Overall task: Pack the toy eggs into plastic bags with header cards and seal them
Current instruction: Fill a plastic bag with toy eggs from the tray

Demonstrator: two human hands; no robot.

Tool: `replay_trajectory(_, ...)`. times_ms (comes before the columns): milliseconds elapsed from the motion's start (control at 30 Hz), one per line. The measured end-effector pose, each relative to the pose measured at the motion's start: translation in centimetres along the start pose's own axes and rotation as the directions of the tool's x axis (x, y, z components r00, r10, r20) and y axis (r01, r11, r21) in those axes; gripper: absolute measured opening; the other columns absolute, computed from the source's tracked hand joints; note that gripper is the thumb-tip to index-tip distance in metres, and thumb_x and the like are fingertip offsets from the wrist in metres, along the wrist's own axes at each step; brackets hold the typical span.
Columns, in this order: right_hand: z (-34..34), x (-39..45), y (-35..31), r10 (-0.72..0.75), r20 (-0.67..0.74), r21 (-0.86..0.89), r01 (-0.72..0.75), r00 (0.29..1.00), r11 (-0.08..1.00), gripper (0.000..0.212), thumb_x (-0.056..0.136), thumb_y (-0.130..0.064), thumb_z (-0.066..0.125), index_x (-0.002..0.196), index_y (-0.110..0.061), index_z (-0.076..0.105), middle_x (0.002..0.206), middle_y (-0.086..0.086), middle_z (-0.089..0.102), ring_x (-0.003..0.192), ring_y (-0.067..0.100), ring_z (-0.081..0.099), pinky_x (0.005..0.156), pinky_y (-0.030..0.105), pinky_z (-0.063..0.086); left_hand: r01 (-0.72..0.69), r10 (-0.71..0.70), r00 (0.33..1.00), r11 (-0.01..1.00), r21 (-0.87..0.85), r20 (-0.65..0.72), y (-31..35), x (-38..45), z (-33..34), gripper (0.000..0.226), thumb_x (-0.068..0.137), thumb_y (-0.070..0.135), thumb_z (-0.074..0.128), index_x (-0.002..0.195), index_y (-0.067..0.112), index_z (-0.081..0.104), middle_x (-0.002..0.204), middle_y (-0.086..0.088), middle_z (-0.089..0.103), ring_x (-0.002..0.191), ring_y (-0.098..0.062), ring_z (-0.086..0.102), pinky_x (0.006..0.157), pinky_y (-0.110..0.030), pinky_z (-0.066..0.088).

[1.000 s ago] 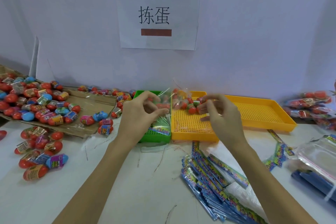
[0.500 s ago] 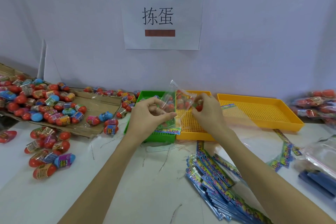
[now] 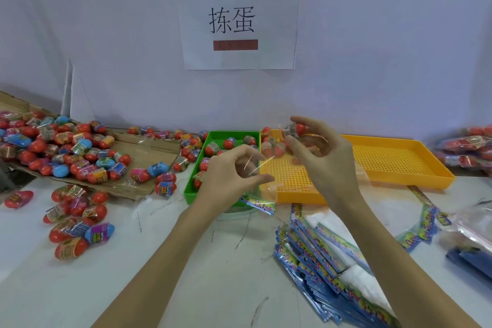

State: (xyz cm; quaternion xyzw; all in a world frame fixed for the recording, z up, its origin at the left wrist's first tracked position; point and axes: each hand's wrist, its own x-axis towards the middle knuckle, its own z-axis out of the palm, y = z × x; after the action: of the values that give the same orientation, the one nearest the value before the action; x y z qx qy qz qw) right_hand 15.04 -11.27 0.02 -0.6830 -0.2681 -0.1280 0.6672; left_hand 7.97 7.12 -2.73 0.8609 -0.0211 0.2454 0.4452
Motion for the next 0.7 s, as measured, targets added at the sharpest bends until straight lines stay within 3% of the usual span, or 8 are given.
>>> replay_trajectory(133, 0.1, -0.2, -0.1, 0.017, 0.098, -0.047, -0.013, 0.995, 0.999, 0.036, 0.089, -0.013, 0.08, 0.123, -0.013, 0.067, 0.109, 0.0, 0.073, 0.089, 0.011, 0.076, 0.065, 0.024, 0.059, -0.061, 0.062, 0.998, 0.998, 0.022, -0.01, 0.1, 0.0, 0.3, 0.038, 0.076, 0.039, 0.09, 0.105, 0.024, 0.072, 0.075, 0.005, 0.072, 0.066, -0.015, 0.068, 0.068, -0.034, 0.06)
replay_trajectory(200, -0.1, 0.0, -0.2, 0.039, 0.118, -0.038, -0.035, 0.992, 0.999, 0.034, 0.088, -0.016, 0.081, 0.118, -0.013, 0.066, 0.106, -0.001, 0.073, 0.087, 0.012, 0.076, 0.064, 0.024, 0.06, -0.069, 0.07, 0.997, 0.997, 0.038, -0.016, 0.3, -0.1, 0.3, 0.042, 0.077, 0.045, 0.087, 0.11, 0.024, 0.072, 0.074, 0.007, 0.071, 0.063, -0.012, 0.066, 0.062, -0.027, 0.057)
replay_trajectory(300, -0.4, 0.2, -0.1, 0.062, 0.184, -0.061, -0.051, 0.981, 0.997, 0.032, 0.087, -0.015, 0.082, 0.115, -0.014, 0.066, 0.104, -0.001, 0.074, 0.089, 0.008, 0.076, 0.074, 0.022, 0.061, -0.09, 0.094, 0.995, 0.993, 0.071, -0.042, 0.6, -0.2, 0.4, 0.04, 0.084, 0.055, 0.077, 0.113, 0.028, 0.073, 0.07, 0.012, 0.067, 0.057, -0.006, 0.06, 0.055, -0.013, 0.046)
replay_trajectory(367, -0.3, 0.1, 0.0, 0.081, 0.22, -0.047, -0.072, 0.972, 0.996, 0.029, 0.088, -0.012, 0.08, 0.113, -0.014, 0.066, 0.103, 0.0, 0.073, 0.09, 0.007, 0.075, 0.075, 0.019, 0.059, -0.112, 0.12, 0.991, 0.985, 0.128, -0.056, 0.8, -0.3, 0.5, 0.043, 0.087, 0.062, 0.068, 0.117, 0.03, 0.072, 0.069, 0.015, 0.066, 0.058, -0.004, 0.061, 0.055, -0.012, 0.045)
replay_trajectory(500, -0.2, -0.1, 0.2, 0.092, 0.22, -0.052, -0.082, 0.971, 0.995, 0.023, 0.089, -0.014, 0.079, 0.108, -0.016, 0.067, 0.098, -0.001, 0.072, 0.086, 0.01, 0.076, 0.071, 0.021, 0.06, -0.147, 0.173, 0.981, 0.961, 0.235, -0.091, 1.1, -0.3, 0.6, 0.055, 0.086, 0.064, 0.063, 0.122, 0.024, 0.074, 0.101, 0.01, 0.076, 0.083, -0.002, 0.069, 0.074, -0.018, 0.059)
replay_trajectory(567, -0.1, -0.1, 0.2, 0.068, 0.229, -0.096, -0.047, 0.971, 0.994, 0.022, 0.089, -0.015, 0.079, 0.107, -0.017, 0.067, 0.097, -0.004, 0.072, 0.086, 0.009, 0.075, 0.072, 0.022, 0.06, -0.124, 0.147, 0.981, 0.978, 0.17, -0.127, 1.2, -0.2, 0.5, 0.047, 0.084, 0.056, 0.072, 0.116, 0.022, 0.076, 0.111, 0.008, 0.076, 0.092, -0.004, 0.07, 0.081, -0.019, 0.059)
replay_trajectory(700, 0.2, -0.2, 0.3, 0.001, 0.256, -0.192, 0.05, 0.967, 0.98, 0.024, 0.089, -0.011, 0.079, 0.106, -0.02, 0.065, 0.098, -0.011, 0.07, 0.086, 0.002, 0.072, 0.074, 0.017, 0.059, 0.037, -0.037, 0.993, 0.999, 0.002, -0.116, 1.2, 0.0, 0.4, 0.031, 0.081, 0.04, 0.086, 0.107, 0.026, 0.075, 0.091, 0.012, 0.075, 0.084, -0.004, 0.071, 0.079, -0.02, 0.059)
